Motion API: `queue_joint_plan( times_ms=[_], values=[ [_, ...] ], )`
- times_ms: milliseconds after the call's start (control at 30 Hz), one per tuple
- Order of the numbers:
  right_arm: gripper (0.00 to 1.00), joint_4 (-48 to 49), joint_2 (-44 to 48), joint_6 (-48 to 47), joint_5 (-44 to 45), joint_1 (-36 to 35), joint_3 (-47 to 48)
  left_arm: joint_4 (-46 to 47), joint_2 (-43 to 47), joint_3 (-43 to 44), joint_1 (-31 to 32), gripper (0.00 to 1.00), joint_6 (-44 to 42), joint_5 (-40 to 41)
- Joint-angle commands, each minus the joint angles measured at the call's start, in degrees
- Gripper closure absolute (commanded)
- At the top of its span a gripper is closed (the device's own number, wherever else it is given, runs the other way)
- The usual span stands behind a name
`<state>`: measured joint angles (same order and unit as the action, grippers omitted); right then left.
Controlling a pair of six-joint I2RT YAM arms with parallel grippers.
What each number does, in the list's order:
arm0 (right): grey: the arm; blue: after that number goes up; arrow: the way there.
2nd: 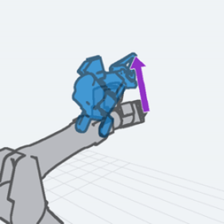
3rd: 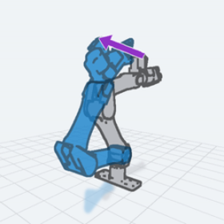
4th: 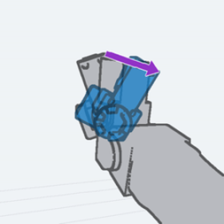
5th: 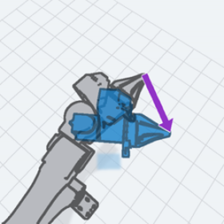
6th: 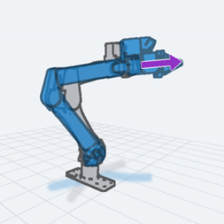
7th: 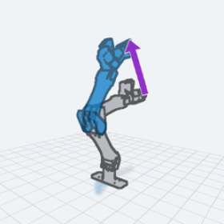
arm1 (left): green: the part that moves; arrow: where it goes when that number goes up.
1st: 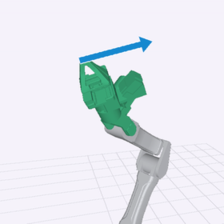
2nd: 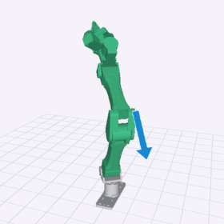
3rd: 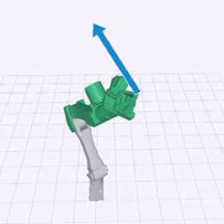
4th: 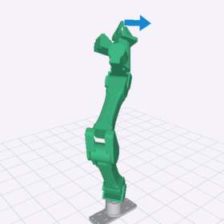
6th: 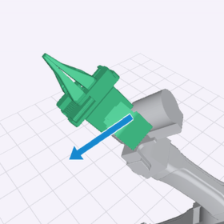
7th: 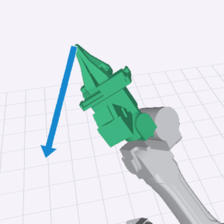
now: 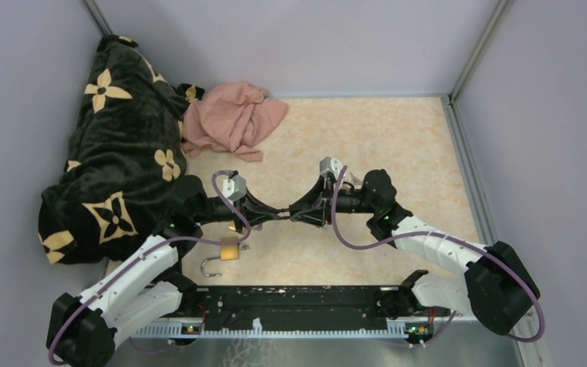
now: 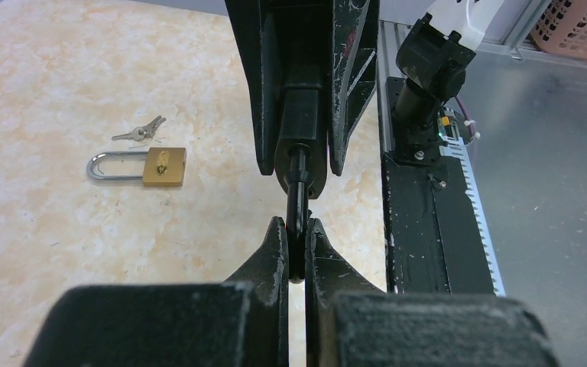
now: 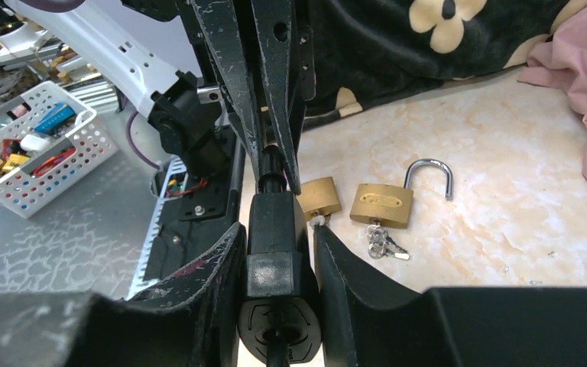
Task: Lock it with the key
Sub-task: Lock the lock.
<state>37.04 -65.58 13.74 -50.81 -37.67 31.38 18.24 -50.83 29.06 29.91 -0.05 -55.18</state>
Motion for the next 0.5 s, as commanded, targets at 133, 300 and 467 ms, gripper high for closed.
queue_joint_plan(
  times_ms=[133,300,467],
  values=[
    [0.63,1.1,-1.2,-1.2,-1.1,0.3,1.2,7.9,1.0,0.6,0.3,1.00,3.7,-2.0],
    [0.60,-0.3,-1.3,-2.0,-0.7,0.3,1.2,8.0,1.1,0.7,0.3,1.00,3.8,-2.0],
    [0.63,-1.1,-0.9,-2.2,-0.2,0.3,1.1,7.8,1.1,0.7,0.3,1.00,3.3,-2.2]
  ],
)
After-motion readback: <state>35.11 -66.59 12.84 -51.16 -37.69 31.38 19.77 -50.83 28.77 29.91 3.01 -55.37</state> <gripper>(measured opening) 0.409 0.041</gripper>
